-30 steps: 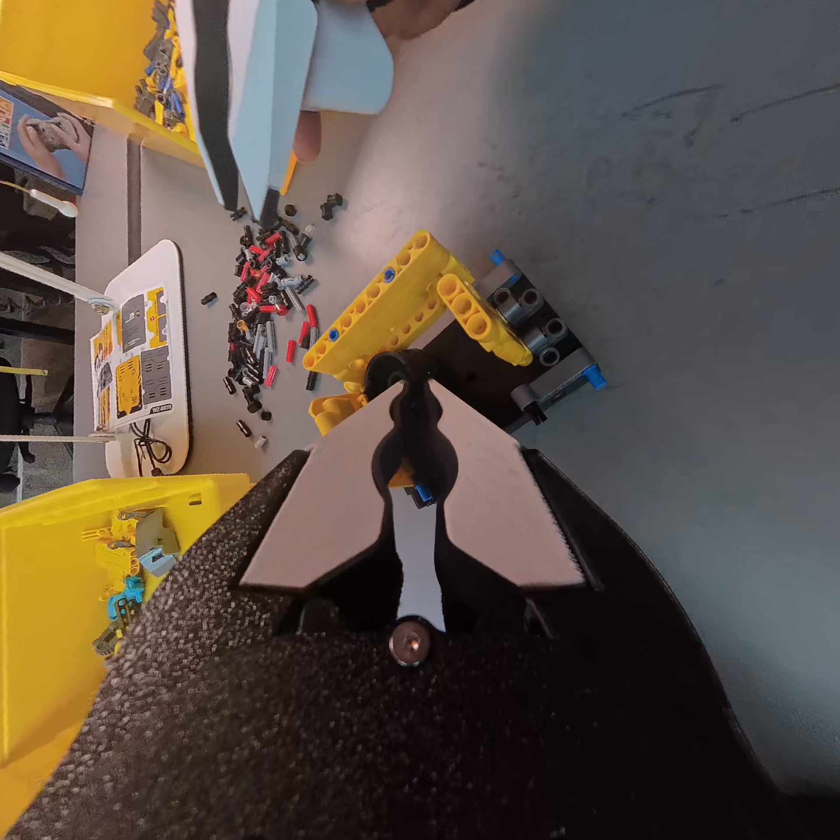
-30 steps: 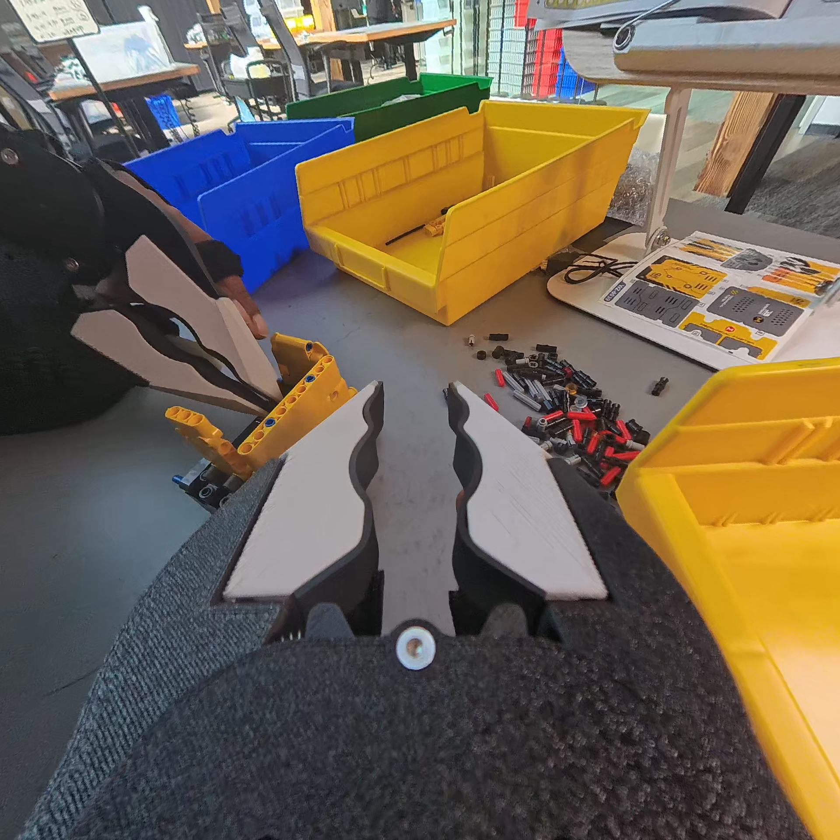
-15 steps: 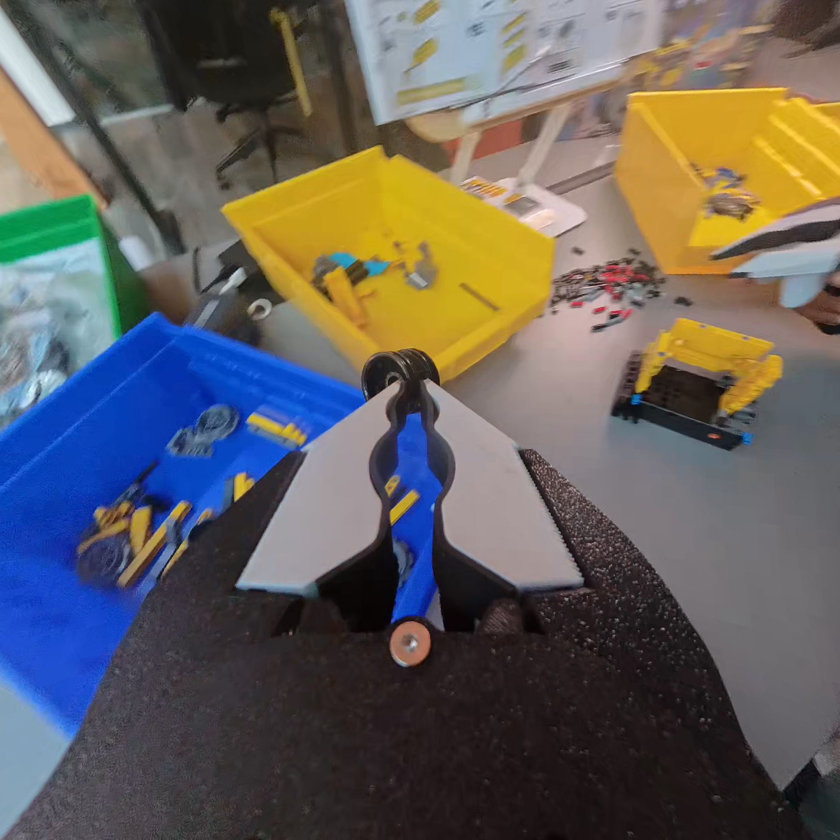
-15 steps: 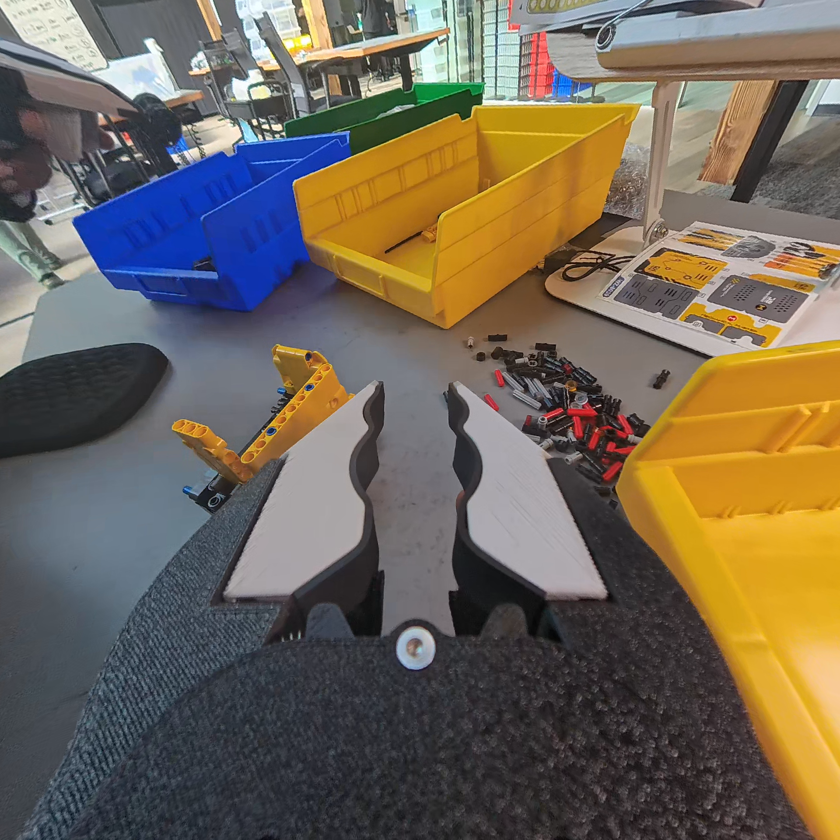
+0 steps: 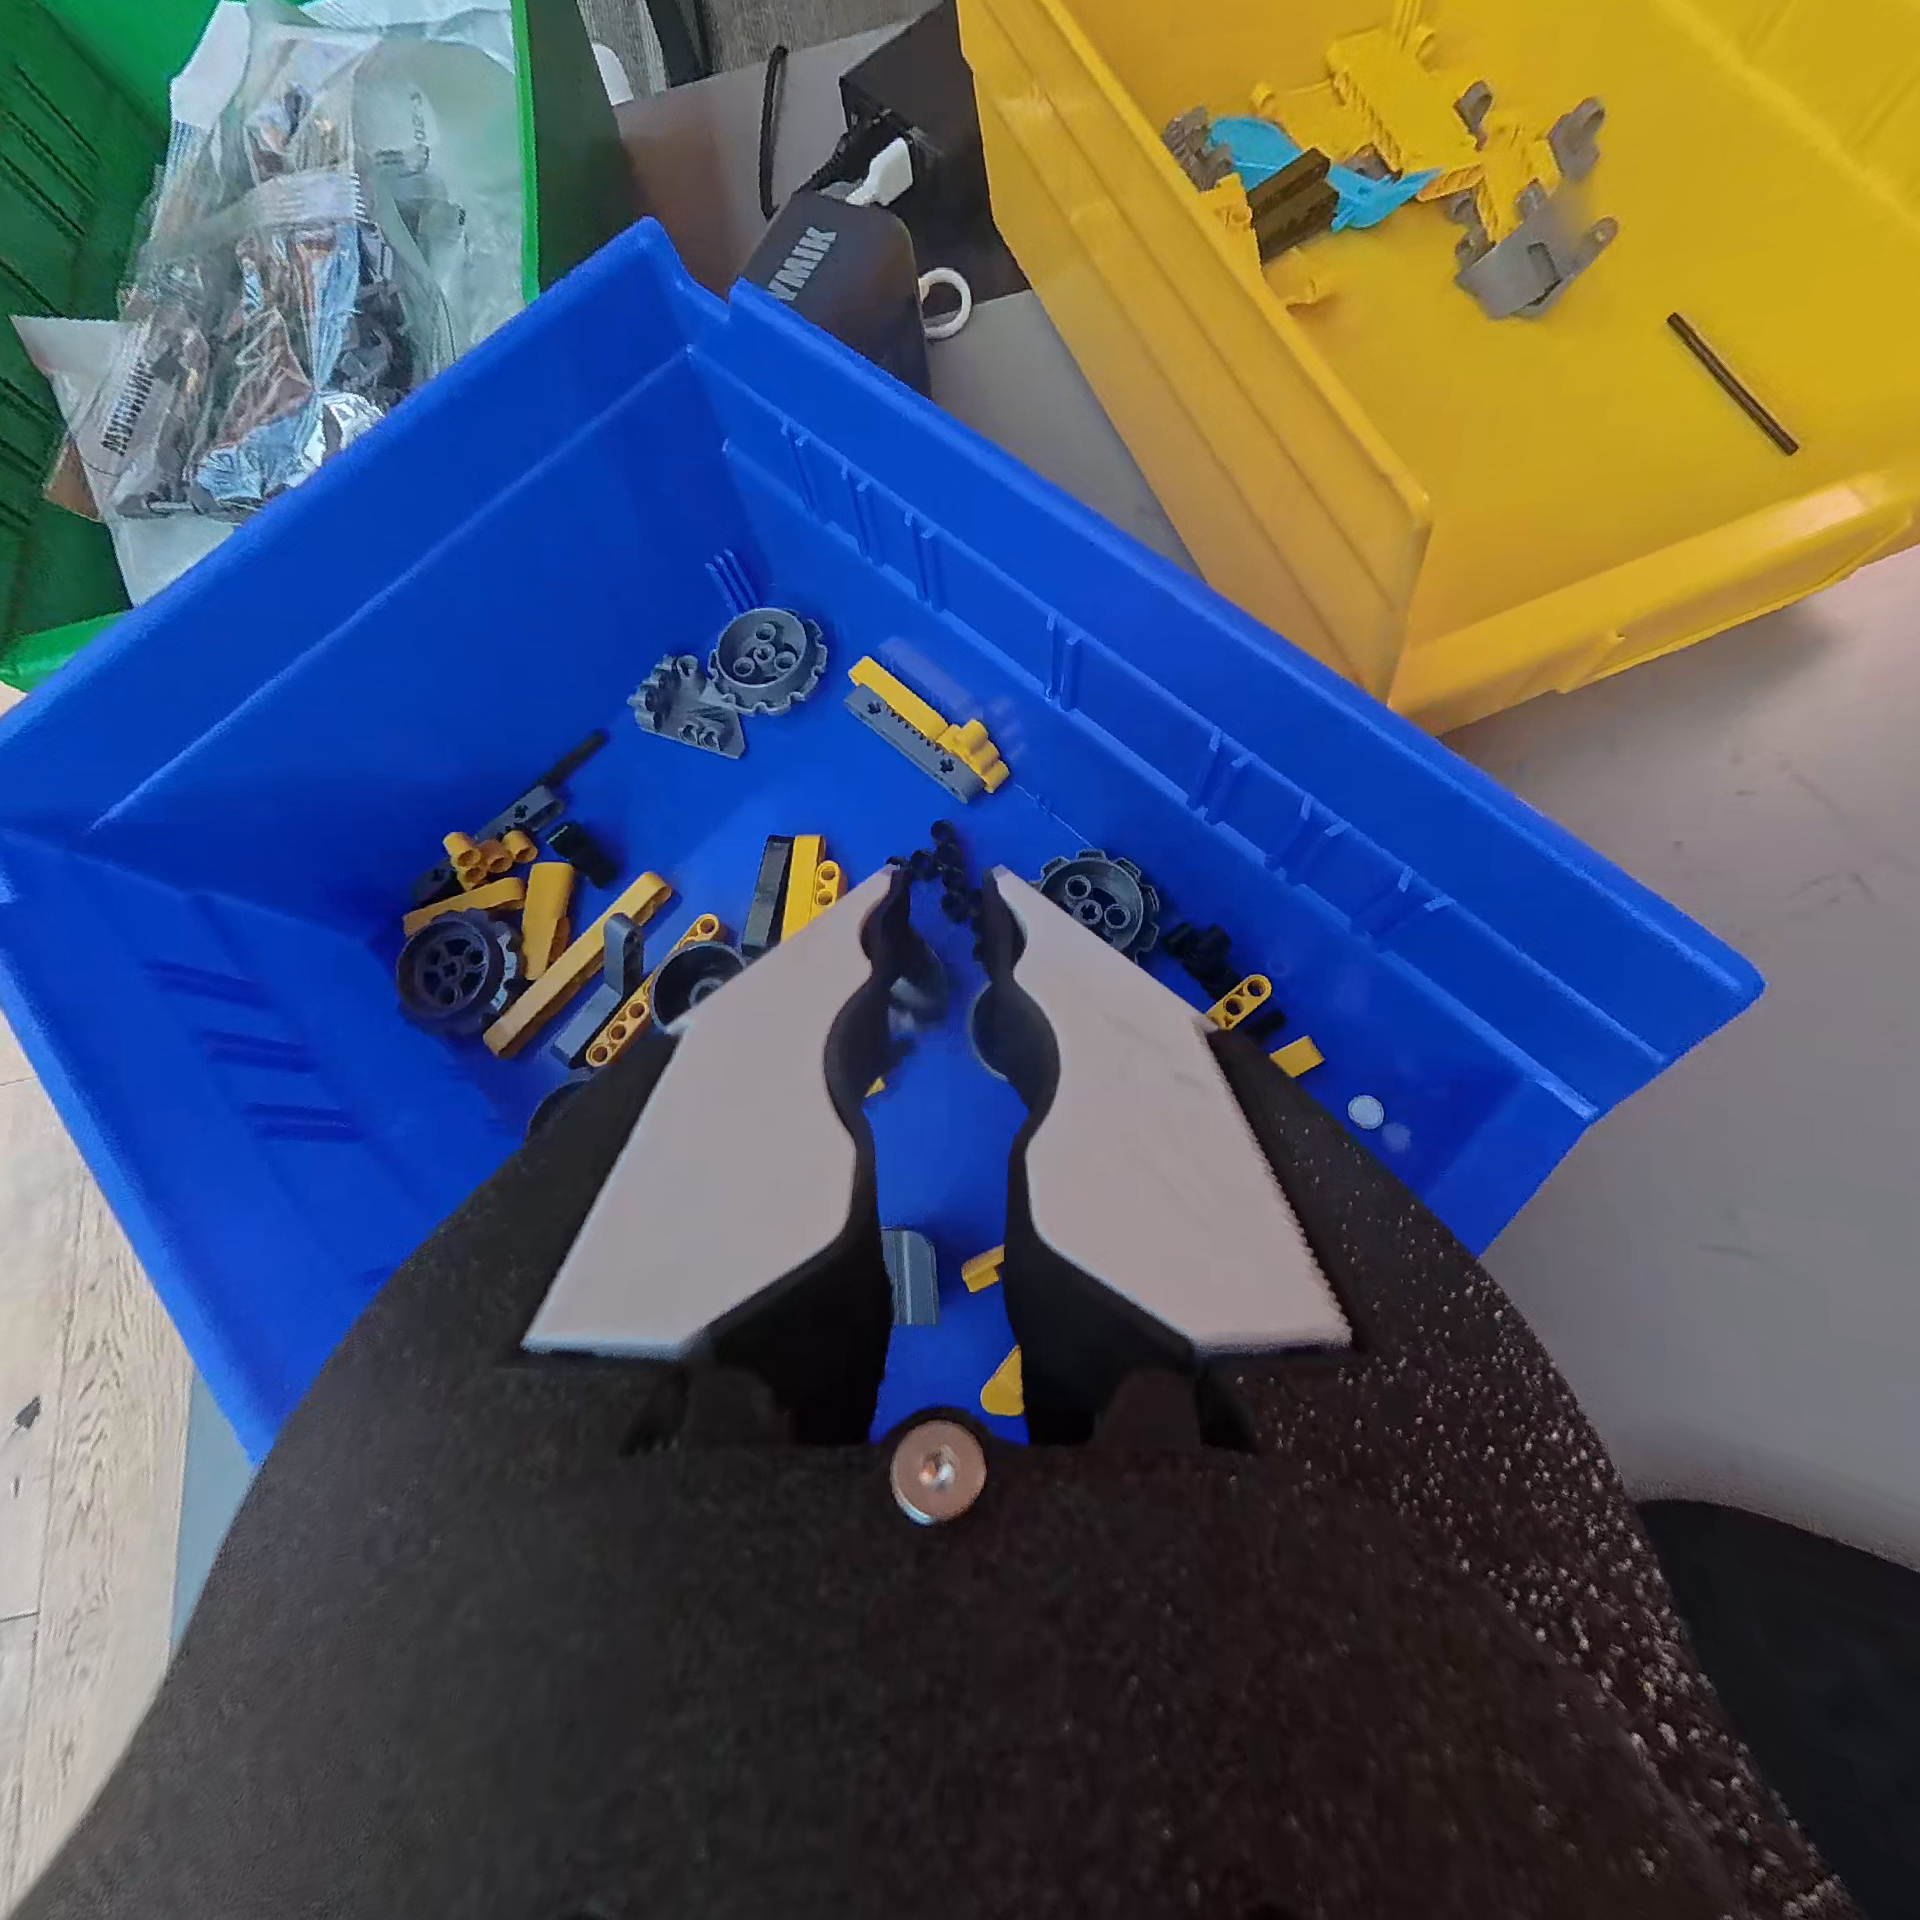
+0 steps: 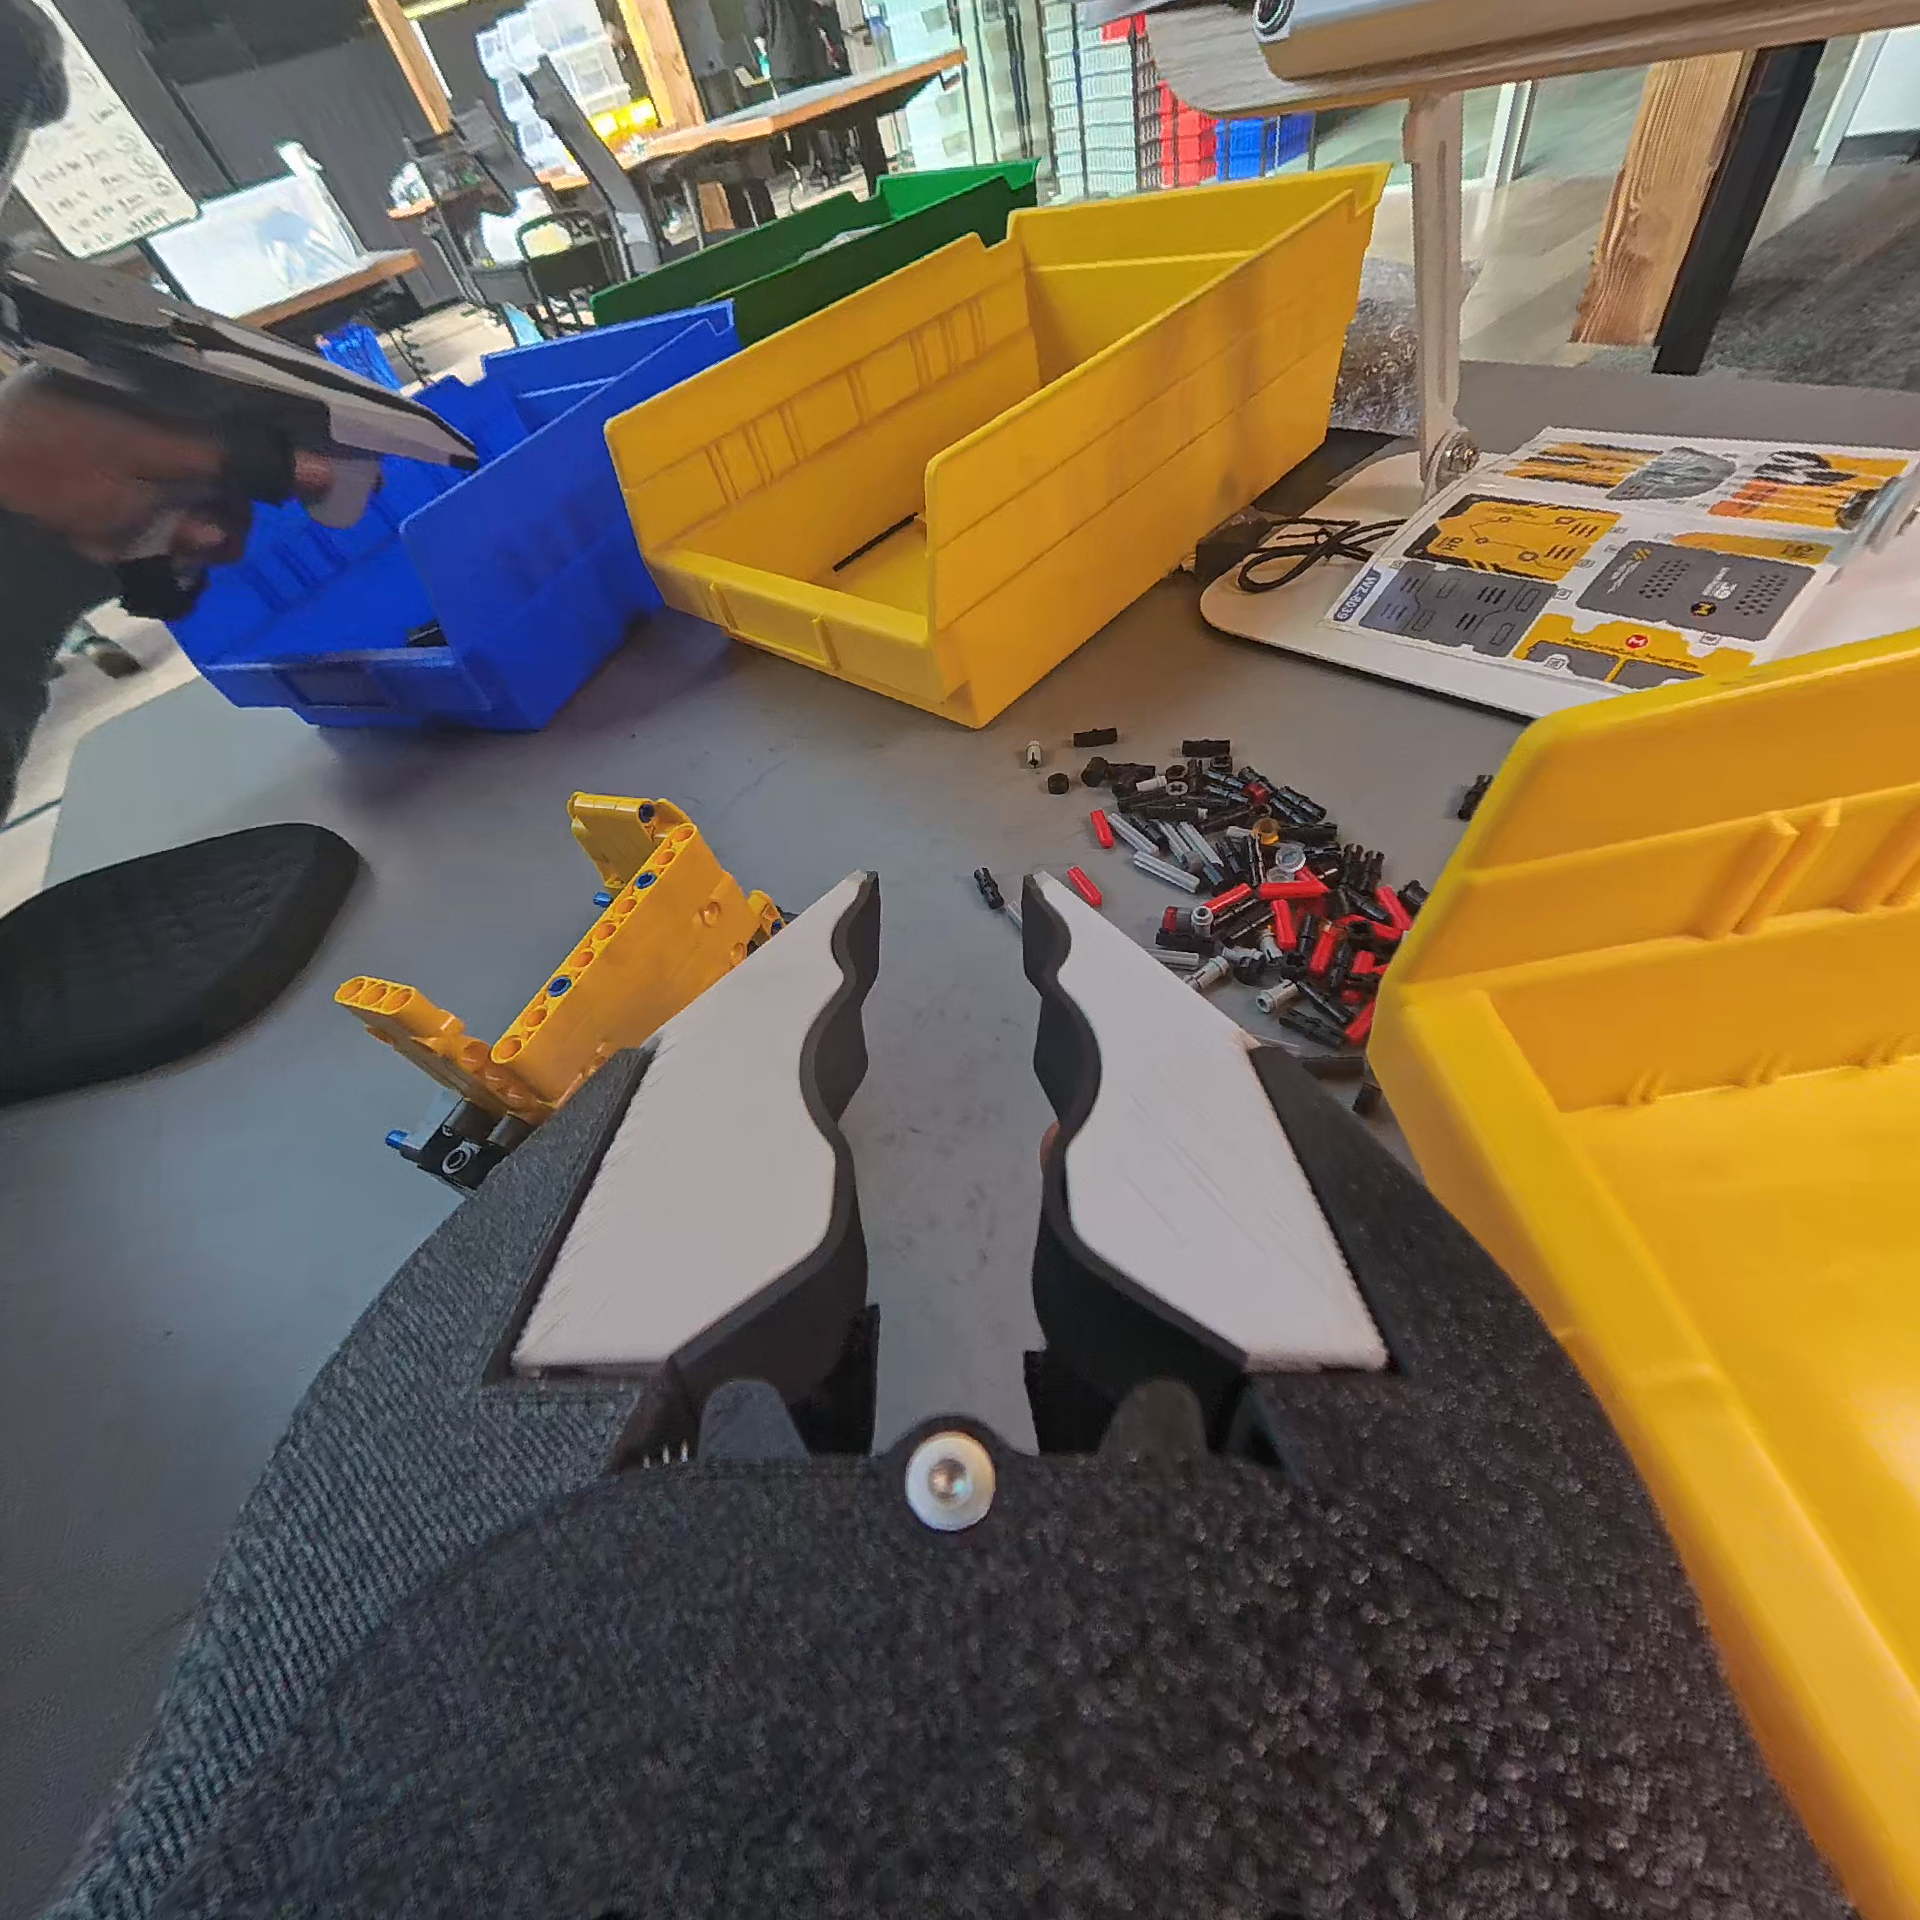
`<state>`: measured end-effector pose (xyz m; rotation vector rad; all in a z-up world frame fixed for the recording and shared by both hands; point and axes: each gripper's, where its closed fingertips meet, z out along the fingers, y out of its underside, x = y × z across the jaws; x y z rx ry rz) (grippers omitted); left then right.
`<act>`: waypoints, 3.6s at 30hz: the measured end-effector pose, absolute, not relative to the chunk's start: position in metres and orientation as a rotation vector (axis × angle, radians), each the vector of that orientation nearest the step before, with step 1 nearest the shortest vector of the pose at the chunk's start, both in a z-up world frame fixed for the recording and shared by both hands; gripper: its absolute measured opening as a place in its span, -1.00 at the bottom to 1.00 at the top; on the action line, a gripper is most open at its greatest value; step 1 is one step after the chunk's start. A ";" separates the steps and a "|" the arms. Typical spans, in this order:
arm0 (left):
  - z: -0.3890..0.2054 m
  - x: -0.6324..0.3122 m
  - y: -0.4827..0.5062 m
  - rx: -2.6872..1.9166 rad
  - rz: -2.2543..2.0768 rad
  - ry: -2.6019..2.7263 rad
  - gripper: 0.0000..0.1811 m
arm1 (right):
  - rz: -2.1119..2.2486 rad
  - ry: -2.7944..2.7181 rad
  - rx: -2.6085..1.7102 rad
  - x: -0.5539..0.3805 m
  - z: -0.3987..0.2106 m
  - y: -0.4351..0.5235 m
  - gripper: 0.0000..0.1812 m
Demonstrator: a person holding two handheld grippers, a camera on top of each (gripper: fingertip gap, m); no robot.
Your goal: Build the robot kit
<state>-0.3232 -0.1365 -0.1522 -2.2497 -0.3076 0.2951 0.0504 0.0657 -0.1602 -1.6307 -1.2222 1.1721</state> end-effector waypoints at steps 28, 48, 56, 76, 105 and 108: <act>-0.121 -0.053 -0.015 -1.624 -0.419 0.284 -0.72 | 1.075 -1.080 -1.400 0.053 -0.129 0.081 -0.41; -0.122 -0.078 -0.011 -1.634 -0.319 0.172 -0.61 | 0.962 -1.139 -1.347 0.049 -0.137 0.077 -0.73; -0.128 -0.082 -0.008 -1.646 -0.318 0.152 -0.59 | 1.038 -1.011 -1.382 0.059 -0.127 0.093 -0.70; -0.131 -0.084 -0.006 -1.652 -0.299 0.143 -0.55 | 1.045 -0.981 -1.389 0.060 -0.128 0.098 -0.70; -0.121 -0.092 -0.009 -1.615 -0.220 0.129 -0.51 | 0.980 -1.004 -1.342 0.061 -0.124 0.096 -0.69; -0.122 -0.092 -0.009 -1.618 -0.221 0.129 -0.51 | 0.978 -1.006 -1.343 0.061 -0.125 0.096 -0.69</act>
